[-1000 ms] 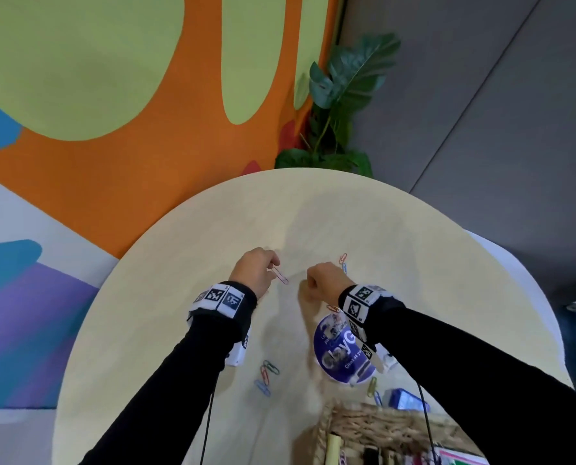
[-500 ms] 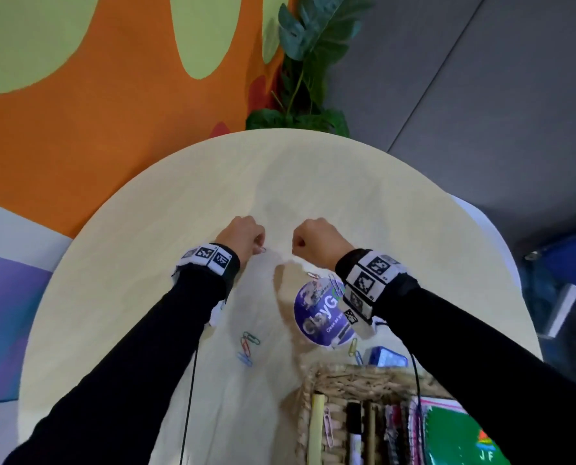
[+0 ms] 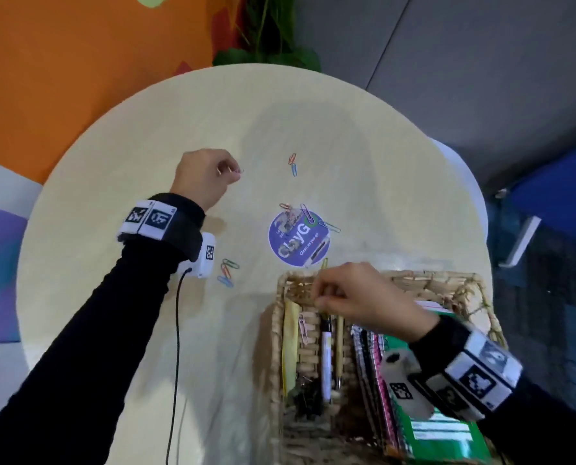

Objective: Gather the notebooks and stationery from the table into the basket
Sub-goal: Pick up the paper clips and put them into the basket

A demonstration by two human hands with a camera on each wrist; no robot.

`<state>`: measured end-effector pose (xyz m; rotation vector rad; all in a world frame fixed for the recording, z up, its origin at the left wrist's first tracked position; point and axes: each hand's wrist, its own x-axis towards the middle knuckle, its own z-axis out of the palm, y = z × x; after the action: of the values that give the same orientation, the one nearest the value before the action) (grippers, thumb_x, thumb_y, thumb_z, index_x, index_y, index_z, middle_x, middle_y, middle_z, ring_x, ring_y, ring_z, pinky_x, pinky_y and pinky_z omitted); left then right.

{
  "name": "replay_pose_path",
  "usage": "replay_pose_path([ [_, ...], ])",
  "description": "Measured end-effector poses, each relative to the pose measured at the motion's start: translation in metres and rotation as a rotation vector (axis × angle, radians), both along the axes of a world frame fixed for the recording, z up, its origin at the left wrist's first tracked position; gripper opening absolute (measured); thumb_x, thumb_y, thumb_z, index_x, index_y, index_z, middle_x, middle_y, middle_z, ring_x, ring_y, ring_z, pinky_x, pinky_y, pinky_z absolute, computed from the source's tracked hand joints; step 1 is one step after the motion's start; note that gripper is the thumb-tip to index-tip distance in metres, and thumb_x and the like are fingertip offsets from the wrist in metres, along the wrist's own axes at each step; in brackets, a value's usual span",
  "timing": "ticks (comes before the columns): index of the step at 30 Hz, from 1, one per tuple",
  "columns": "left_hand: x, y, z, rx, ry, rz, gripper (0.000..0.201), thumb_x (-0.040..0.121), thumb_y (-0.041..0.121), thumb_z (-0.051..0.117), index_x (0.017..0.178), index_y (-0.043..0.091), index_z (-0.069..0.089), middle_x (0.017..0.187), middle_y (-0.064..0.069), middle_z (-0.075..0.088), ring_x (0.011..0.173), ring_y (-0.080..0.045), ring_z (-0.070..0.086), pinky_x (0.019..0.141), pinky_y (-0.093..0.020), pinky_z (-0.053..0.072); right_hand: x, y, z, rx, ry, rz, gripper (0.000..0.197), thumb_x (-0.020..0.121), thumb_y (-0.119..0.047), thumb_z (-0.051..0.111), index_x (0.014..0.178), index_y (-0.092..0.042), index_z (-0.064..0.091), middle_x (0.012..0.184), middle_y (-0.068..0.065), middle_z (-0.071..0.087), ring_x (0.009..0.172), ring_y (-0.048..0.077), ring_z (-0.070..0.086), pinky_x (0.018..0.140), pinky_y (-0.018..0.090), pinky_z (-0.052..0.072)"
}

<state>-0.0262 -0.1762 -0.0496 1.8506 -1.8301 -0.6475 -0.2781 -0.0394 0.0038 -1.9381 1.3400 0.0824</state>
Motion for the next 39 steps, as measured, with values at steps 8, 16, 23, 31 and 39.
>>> replay_pose_path([
  [8,-0.052,0.121,0.095,0.103,0.131,-0.084,0.012,0.07,0.028,0.077,0.076,0.021,0.069,0.063,0.006,0.068,0.06,-0.006,0.062,0.064,-0.018,0.044,0.013,0.02,-0.07,0.02,0.201,-0.022,0.018,0.081,-0.007,0.056,0.091,-0.006,0.071,0.097,0.02,0.071,0.096,0.034,0.065,0.076,0.031,0.048],
  [16,-0.111,0.184,0.073,0.352,-0.082,-0.238,0.006,0.077,0.013,0.068,0.082,0.017,0.067,0.072,0.005,0.063,0.084,-0.018,0.063,0.078,-0.029,0.048,-0.003,0.017,-0.04,-0.045,0.252,-0.024,0.017,0.085,-0.016,0.059,0.087,-0.003,0.07,0.095,0.016,0.07,0.087,0.029,0.064,0.064,0.025,0.044],
  [23,-0.167,0.181,0.061,0.497,-0.438,-0.435,0.025,0.088,-0.003,0.046,0.102,-0.007,0.065,0.099,-0.02,0.067,0.094,-0.033,0.065,0.081,-0.037,0.052,-0.079,0.039,0.017,-0.211,0.101,-0.247,0.019,0.084,-0.027,0.067,0.095,-0.013,0.073,0.092,0.005,0.073,0.088,0.02,0.066,0.071,0.026,0.045],
  [31,-0.196,0.175,0.042,0.572,-0.358,-0.383,0.037,0.095,0.016,0.045,0.128,0.001,0.052,0.135,-0.017,0.053,0.11,-0.024,0.054,0.056,-0.024,0.031,-0.123,0.061,0.023,-0.261,0.039,-0.317,0.015,0.084,-0.027,0.069,0.091,-0.015,0.074,0.078,-0.004,0.068,0.067,0.002,0.057,0.055,0.009,0.035],
  [39,-0.187,0.163,0.048,0.58,-0.366,-0.339,0.039,0.09,0.014,0.053,0.054,0.006,0.041,0.063,-0.006,0.045,0.053,-0.019,0.04,0.047,-0.023,0.031,-0.127,0.058,0.02,-0.208,-0.024,-0.324,0.007,0.084,-0.022,0.068,0.087,-0.018,0.073,0.076,-0.006,0.069,0.072,0.009,0.063,0.055,0.009,0.041],
])
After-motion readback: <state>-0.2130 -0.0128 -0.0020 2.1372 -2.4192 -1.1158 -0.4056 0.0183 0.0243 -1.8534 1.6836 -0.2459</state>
